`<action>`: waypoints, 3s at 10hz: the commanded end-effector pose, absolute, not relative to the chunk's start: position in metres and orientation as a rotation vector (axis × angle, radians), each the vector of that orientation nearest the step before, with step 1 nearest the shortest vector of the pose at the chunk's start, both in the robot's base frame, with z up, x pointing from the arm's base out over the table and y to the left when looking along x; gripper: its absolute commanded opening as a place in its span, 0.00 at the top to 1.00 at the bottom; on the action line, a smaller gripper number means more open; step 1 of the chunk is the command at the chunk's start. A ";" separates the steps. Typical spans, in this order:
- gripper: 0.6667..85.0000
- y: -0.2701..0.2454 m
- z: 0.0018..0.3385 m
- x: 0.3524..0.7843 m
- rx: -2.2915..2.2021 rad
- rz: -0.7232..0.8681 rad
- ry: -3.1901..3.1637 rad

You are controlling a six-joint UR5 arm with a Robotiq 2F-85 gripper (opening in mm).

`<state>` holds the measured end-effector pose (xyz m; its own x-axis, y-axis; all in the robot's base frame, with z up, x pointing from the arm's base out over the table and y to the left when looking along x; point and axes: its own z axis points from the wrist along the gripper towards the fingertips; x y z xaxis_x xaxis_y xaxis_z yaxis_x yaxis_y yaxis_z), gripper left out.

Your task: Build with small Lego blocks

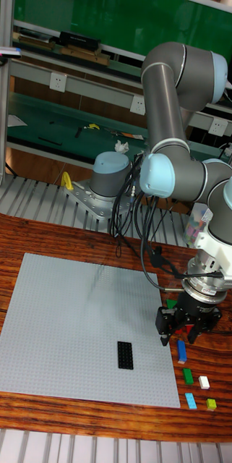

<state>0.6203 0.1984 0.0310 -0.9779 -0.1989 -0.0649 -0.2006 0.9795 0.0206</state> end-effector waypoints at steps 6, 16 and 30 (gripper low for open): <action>0.25 0.196 0.035 0.628 0.010 0.060 3.059; 0.26 0.213 0.034 0.621 0.097 0.022 3.048; 0.32 0.223 0.019 0.616 -0.147 0.103 2.994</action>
<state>0.6173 0.2245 0.0199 -0.9878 -0.0830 -0.1321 -0.0899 0.9948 0.0472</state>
